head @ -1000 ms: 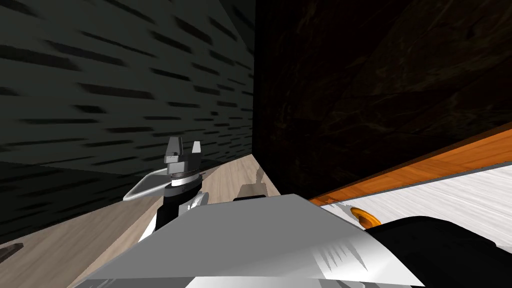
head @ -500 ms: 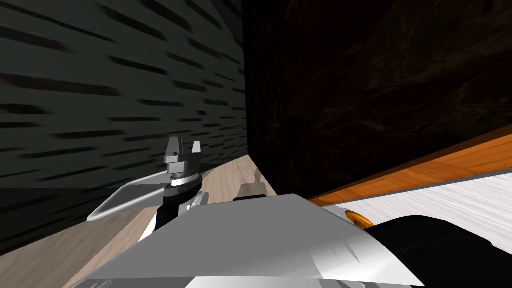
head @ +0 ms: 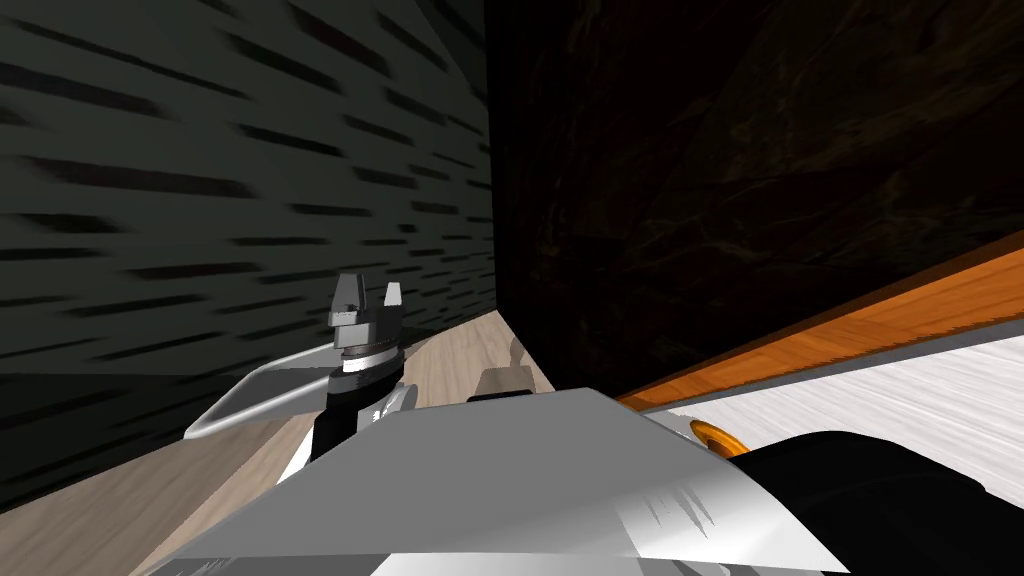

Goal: Pull the door open

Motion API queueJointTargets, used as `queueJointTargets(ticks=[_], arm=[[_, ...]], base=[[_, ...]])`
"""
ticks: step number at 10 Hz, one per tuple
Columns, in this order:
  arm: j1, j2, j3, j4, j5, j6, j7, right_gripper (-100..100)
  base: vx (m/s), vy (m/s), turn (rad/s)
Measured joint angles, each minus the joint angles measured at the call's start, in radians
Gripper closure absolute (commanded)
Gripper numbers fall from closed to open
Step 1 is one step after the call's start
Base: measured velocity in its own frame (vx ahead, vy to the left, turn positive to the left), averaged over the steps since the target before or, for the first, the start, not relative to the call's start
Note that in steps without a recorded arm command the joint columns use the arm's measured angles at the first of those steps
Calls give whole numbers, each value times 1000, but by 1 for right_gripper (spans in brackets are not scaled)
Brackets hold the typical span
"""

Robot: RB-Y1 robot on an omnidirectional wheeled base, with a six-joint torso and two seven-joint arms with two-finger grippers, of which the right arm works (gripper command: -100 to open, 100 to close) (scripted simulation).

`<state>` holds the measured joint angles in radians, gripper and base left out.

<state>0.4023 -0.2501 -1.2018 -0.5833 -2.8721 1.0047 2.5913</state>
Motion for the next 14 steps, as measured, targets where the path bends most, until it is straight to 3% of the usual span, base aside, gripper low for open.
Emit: queueJointTargets(ticks=[4,5,7,8,10,14], arm=[[4,5,17,-30,24,2,-16,100],[-1,-11,23,-5,34,19,-19,100],[5,-6,41,-16,60,35,-32,100],[18,16,57,-73,80,18,-52,100],[9,6,65,-43,90,39,-52,100],[3,-8,84,-34,121,77,-62,100]], base=[[-128,100,3],[-181,169,-15],[-210,114,1],[-172,72,18],[-72,39,0],[-175,60,9]])
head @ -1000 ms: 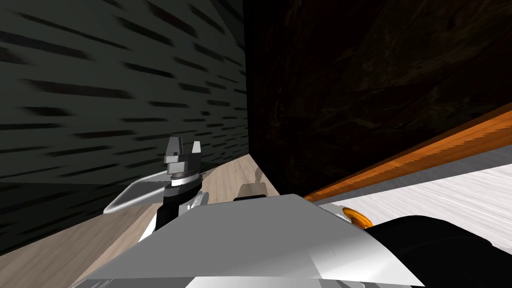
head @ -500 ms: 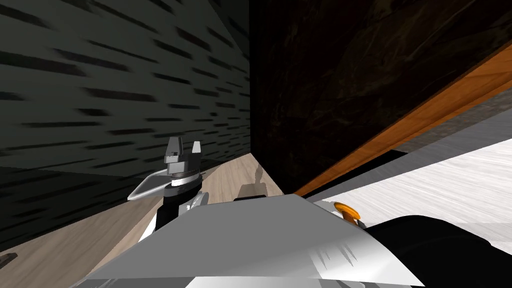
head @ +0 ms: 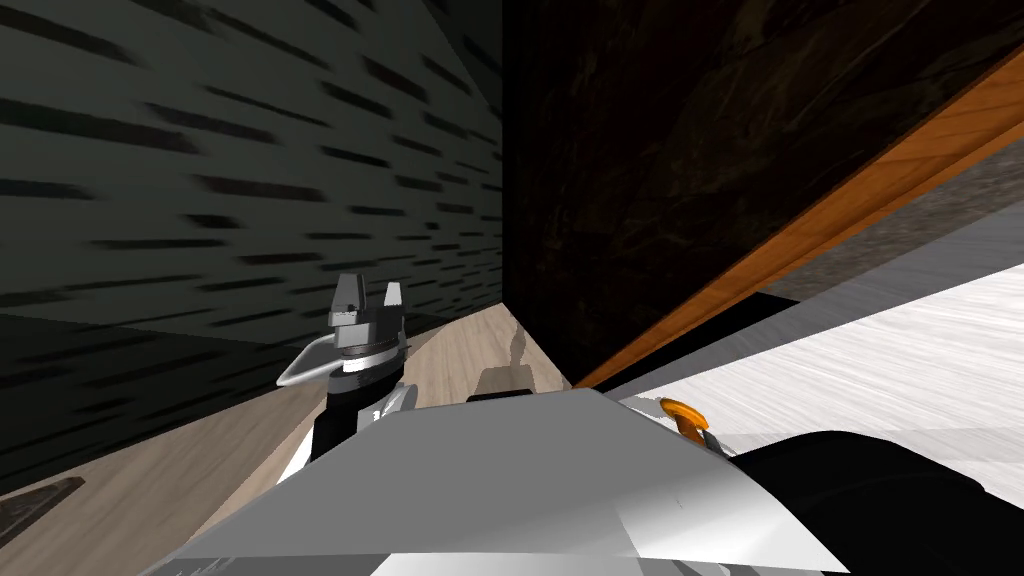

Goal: Pull the door open

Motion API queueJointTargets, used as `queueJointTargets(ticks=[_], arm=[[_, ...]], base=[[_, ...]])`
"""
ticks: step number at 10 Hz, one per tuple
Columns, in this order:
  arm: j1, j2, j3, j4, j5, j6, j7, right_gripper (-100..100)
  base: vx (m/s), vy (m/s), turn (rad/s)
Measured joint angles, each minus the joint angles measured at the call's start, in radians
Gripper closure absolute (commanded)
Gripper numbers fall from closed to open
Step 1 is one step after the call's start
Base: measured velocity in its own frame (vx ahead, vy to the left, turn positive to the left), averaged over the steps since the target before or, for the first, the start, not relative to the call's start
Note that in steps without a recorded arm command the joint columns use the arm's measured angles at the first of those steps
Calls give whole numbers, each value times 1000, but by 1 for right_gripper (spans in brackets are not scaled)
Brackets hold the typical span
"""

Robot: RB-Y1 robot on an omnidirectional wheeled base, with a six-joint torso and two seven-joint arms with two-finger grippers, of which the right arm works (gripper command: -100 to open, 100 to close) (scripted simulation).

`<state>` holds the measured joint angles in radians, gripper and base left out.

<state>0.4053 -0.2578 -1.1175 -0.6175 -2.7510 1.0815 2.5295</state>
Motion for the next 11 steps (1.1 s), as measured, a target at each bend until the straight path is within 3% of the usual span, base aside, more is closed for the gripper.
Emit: queueJointTargets(ticks=[1,5,6,11], arm=[[3,9,11,-28,15,1,-9,100],[1,-2,51,-23,68,54,-35,100],[10,11,63,-58,83,52,-48,100],[3,4,96,-53,122,92,-64,100]], base=[[-227,71,18],[-239,86,1],[-218,74,-1],[-191,33,16]])
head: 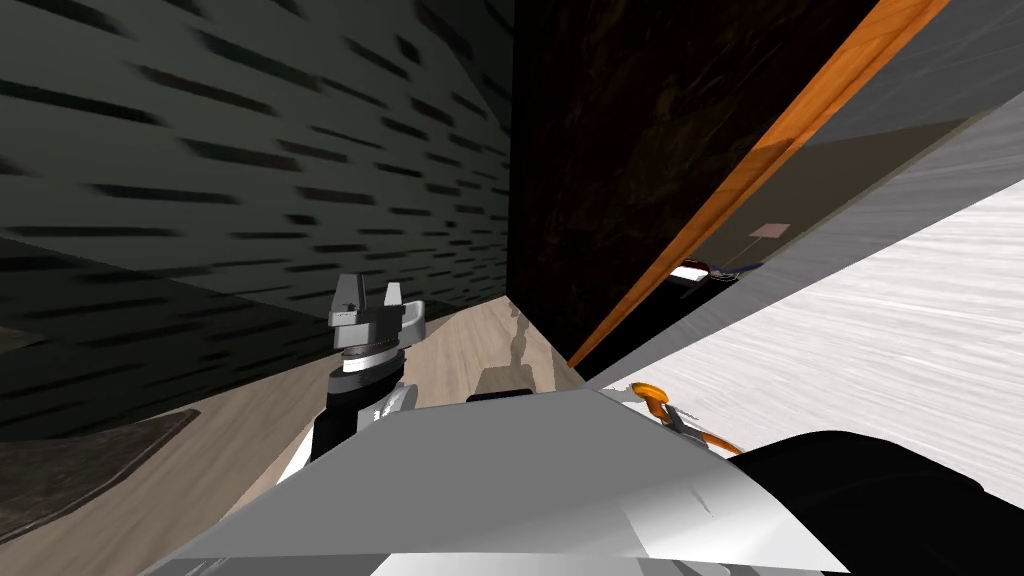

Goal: Pull the door open

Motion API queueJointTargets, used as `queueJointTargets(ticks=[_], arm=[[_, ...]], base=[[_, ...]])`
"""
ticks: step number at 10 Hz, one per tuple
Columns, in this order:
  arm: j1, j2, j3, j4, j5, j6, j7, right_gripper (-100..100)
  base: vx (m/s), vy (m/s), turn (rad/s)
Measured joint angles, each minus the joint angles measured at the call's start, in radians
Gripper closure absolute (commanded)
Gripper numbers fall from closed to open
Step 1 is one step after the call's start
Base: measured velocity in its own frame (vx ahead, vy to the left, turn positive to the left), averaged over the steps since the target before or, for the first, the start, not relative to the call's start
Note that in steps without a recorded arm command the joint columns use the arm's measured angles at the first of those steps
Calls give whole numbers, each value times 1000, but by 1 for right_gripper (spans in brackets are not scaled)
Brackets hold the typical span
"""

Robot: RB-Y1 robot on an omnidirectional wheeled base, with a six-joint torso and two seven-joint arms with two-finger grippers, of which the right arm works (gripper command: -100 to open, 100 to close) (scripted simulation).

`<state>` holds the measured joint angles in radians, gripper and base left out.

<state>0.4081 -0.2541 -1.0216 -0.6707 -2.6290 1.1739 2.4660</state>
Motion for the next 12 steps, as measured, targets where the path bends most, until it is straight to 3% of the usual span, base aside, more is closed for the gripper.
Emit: queueJointTargets(ticks=[5,12], arm=[[3,2,48,-35,56,47,-22,100],[2,-5,98,-40,104,106,-37,100]], base=[[-233,21,10],[-171,-2,15]])
